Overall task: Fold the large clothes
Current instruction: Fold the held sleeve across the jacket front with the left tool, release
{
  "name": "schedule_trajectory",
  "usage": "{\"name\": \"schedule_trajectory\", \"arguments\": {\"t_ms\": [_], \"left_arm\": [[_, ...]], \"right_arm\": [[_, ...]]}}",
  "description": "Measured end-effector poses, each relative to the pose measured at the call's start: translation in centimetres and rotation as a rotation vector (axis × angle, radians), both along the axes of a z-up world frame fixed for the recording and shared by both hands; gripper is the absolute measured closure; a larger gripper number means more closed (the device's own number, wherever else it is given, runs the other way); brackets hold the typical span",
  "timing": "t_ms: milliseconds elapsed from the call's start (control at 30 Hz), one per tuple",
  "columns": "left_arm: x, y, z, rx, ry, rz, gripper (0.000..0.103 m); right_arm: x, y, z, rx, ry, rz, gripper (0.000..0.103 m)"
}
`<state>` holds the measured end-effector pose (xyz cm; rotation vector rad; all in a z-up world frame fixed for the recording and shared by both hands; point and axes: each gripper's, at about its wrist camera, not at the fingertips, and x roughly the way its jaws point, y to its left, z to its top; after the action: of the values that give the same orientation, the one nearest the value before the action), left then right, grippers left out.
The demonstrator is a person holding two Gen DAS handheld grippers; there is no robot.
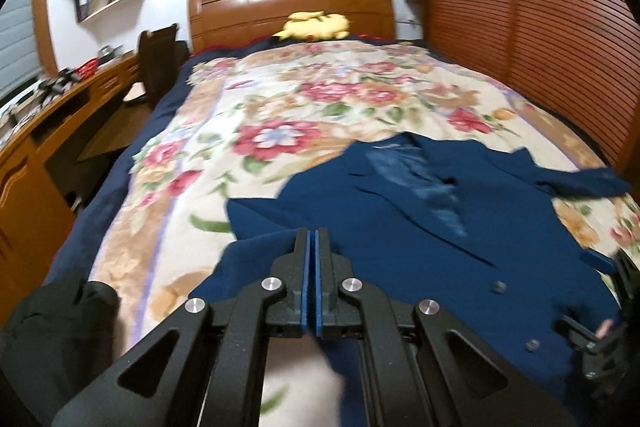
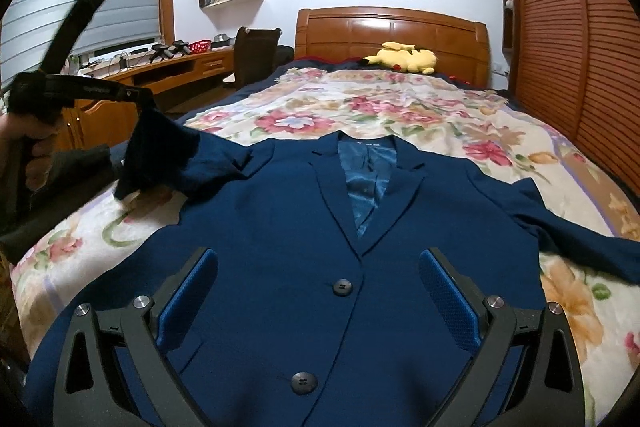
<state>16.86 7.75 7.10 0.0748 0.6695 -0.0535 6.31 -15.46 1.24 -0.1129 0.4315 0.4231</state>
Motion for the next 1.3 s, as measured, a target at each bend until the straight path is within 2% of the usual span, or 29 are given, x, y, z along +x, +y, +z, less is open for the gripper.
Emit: {"name": "schedule_trajectory", "arguments": {"t_ms": [67,133,200,233,300,333,667,900,1067,1300], "left_arm": [[-1.0,-1.1,-0.1,0.012,0.001,-0.028,0.101],[-1.9,-1.8,-0.2,0.021,0.0,-0.051,0.091],[-3.3,-2.1,-0.3,0.025,-0.02,-0.07,0.058],[-3.6,-2.2,-0.3,0.031,-0.032,-0.072,0.052],[-4.5,-1.6,-0.4,0.037,-0.055,-0.064,0.025],[-4.7,-1.1,-0.6,0.035,-0.064,-0.051,0.022],[-3.1,5.8,-6.7,0.01,0.026,0.122,0.022],[-1.2,9.6,-12.2,-0.02,0.148,0.208,0.022],[-0.1,10.3,-14.8,-0.078,0.221,0.223,0.022],[1.1,10.2,-16.9,-0.123,0.328,0.2,0.022]], "right_arm": [[0.0,0.1,-0.1,0.001,-0.001,0.002,0.003],[-0.2,0.4,-0.1,0.002,-0.001,0.007,0.003],[-0.2,0.6,-0.1,0.004,-0.002,0.013,0.003],[-0.2,0.6,-0.1,0.004,-0.003,0.016,0.003],[-0.3,0.6,-0.2,0.002,-0.005,0.022,0.003],[-0.3,0.6,-0.2,0.002,-0.005,0.023,0.003],[0.4,0.2,-0.1,-0.003,0.01,0.036,0.003],[0.8,0.6,-0.3,-0.014,0.02,0.043,0.003],[1.2,0.9,-0.3,-0.023,0.029,0.051,0.003],[1.5,1.2,-0.3,-0.036,0.035,0.064,0.003]]}}
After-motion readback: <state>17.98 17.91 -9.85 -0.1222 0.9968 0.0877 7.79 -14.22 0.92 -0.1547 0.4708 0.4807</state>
